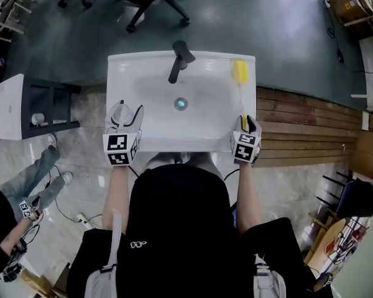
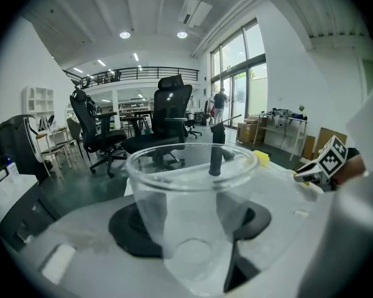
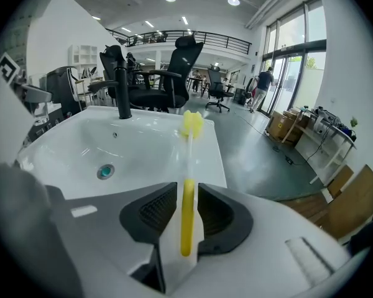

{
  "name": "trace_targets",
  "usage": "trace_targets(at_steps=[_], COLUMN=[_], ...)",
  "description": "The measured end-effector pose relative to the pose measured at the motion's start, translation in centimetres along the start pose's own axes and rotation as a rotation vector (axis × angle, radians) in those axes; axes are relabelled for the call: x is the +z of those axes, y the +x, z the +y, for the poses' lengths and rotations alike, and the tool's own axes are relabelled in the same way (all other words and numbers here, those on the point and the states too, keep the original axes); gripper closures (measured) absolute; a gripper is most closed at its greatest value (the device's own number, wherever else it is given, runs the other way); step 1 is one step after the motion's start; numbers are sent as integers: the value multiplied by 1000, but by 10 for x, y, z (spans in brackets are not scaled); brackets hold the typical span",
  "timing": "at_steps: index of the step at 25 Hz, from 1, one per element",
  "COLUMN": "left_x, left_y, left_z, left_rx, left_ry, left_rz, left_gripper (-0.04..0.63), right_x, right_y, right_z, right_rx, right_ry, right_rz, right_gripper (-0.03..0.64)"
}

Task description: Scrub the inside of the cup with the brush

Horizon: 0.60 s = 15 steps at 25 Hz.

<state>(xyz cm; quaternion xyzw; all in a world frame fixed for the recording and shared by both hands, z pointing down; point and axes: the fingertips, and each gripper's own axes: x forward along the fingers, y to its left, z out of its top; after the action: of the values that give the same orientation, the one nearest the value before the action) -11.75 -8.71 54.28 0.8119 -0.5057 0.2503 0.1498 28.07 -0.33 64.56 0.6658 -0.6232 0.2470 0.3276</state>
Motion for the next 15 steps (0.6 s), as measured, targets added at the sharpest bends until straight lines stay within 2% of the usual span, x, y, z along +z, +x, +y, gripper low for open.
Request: trace_targets(at_steps=[9, 15], left_x=[-6, -6], left_y=[6, 13], left_z=[13, 24], left_rx=[-8, -16], left_ry=[-15, -14], left_rz=[-9, -29], left_gripper=[319, 319], right_x=[12, 46], right_y=[-19, -37], right_z=[1, 7], right_rx=[-19, -25], right_ry=[9, 20], right_rz=[-24, -125], right_gripper=[499, 538])
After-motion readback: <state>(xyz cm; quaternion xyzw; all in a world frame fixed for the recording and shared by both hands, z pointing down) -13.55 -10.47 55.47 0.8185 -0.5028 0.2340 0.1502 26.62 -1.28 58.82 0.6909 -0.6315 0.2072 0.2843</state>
